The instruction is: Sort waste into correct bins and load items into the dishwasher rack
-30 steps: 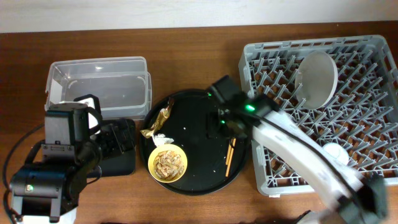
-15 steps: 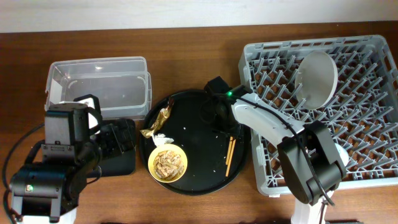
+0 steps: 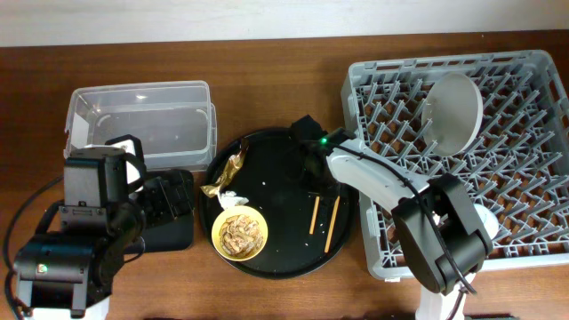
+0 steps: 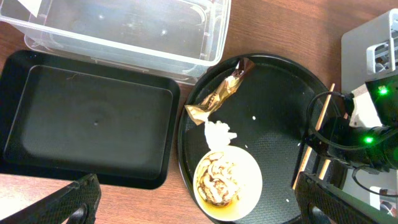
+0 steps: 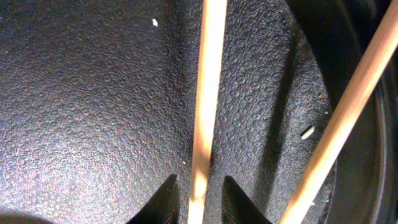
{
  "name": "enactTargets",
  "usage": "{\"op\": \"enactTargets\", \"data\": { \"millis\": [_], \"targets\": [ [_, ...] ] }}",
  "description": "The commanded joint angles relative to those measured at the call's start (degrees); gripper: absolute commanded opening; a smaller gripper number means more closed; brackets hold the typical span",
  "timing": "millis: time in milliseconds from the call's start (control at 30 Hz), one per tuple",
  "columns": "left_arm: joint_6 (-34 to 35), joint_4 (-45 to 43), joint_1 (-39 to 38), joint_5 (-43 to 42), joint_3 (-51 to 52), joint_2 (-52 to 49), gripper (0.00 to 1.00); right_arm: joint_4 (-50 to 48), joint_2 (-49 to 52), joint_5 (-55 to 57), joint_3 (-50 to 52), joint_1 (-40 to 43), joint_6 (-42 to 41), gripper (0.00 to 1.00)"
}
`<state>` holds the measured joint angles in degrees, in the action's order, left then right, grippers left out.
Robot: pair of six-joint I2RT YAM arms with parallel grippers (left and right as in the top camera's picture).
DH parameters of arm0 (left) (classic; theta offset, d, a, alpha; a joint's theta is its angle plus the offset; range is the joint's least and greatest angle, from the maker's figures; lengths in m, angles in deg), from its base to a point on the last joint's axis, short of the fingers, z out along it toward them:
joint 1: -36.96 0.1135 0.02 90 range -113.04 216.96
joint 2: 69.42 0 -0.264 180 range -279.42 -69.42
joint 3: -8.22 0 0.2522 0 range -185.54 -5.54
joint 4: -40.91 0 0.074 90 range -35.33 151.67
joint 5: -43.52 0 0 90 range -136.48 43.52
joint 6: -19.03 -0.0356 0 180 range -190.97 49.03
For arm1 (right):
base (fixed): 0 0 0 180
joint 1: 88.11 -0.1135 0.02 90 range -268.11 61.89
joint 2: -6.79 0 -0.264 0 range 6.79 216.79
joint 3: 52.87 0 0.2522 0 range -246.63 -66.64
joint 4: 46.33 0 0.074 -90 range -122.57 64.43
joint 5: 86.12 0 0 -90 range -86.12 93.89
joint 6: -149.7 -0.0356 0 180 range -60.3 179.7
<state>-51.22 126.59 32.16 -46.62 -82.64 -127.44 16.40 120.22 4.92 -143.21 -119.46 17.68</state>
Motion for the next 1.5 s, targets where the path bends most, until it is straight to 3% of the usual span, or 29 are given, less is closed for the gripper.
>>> {"op": "enactTargets", "data": {
  "millis": [0, 133, 300, 400, 433, 567, 600, 633, 700, 800, 833, 933, 967, 1100, 1333, 1367, 1400, 1467],
  "targets": [
    [0.3, 0.0, 0.3, 0.6, -0.5, 0.2, 1.0, -0.2, -0.4, 0.1, 1.4, -0.1, -2.1, 0.12],
    [0.3, 0.0, 0.3, 0.6, -0.5, 0.2, 1.0, -1.4, -1.0, -0.4, 3.4, -0.1, -1.2, 0.04],
    [0.3, 0.0, 0.3, 0.6, -0.5, 0.2, 1.0, 2.0, -22.0, 1.3, -1.7, 0.9, 15.2, 0.04],
    [0.3, 0.0, 0.3, 0.6, -0.5, 0.2, 1.0, 4.1, -29.7, 3.8, -1.7, 7.5, 26.5, 0.04],
    [0.3, 0.0, 0.3, 0.6, -0.5, 0.2, 1.0, 4.6, -28.6, 4.9, -0.5, 12.5, 31.8, 0.04],
    [0.3, 0.0, 0.3, 0.6, -0.5, 0.2, 1.0, 4.8, -20.1, 2.9, 1.4, 20.2, 35.6, 0.04],
    [0.3, 0.0, 0.3, 0.6, -0.5, 0.2, 1.0, 4.6, -20.8, 2.5, 0.7, 20.2, 35.6, 0.19],
    [0.3, 0.0, 0.3, 0.6, -0.5, 0.2, 1.0, 5.5, -21.9, 1.4, -0.9, 20.0, 35.6, 0.43],
    [0.3, 0.0, 0.3, 0.6, -0.5, 0.2, 1.0, 7.0, -26.1, -2.6, -3.4, 19.2, 33.2, 0.59],
    [0.3, 0.0, 0.3, 0.6, -0.5, 0.2, 1.0, 9.1, -29.8, -7.8, -3.4, 13.0, 26.4, 0.52],
    [0.3, 0.0, 0.3, 0.6, -0.5, 0.2, 1.0, 10.2, -29.0, -7.7, -3.0, 7.5, 23.6, 0.52],
    [0.3, 0.0, 0.3, 0.6, -0.5, 0.2, 1.0, 10.7, -22.4, 3.1, -0.2, -2.0, 2.8, 0.49],
    [0.3, 0.0, 0.3, 0.6, -0.5, 0.2, 1.0, 10.1, -20.1, 4.0, 0.9, -2.9, -0.3, 0.48],
    [0.3, 0.0, 0.3, 0.6, -0.5, 0.2, 1.0, 7.8, -4.7, 4.0, 1.3, -3.0, -3.6, 0.4],
    [0.3, 0.0, 0.3, 0.6, -0.5, 0.2, 1.0, 4.1, -2.3, 4.2, 8.5, -2.6, -9.7, 0.4],
    [0.3, 0.0, 0.3, 0.6, -0.5, 0.2, 1.0, 4.0, -2.3, 4.2, 8.8, -2.6, -9.3, 0.38],
    [0.3, 0.0, 0.3, 0.6, -0.5, 0.2, 1.0, 3.6, -2.3, 4.2, 8.6, -2.6, -7.3, 0.18],
    [0.3, 0.0, 0.3, 0.6, -0.5, 0.2, 1.0, 5.1, -4.0, 4.1, 6.5, -2.6, -2.1, 0.04]
  ]
}}
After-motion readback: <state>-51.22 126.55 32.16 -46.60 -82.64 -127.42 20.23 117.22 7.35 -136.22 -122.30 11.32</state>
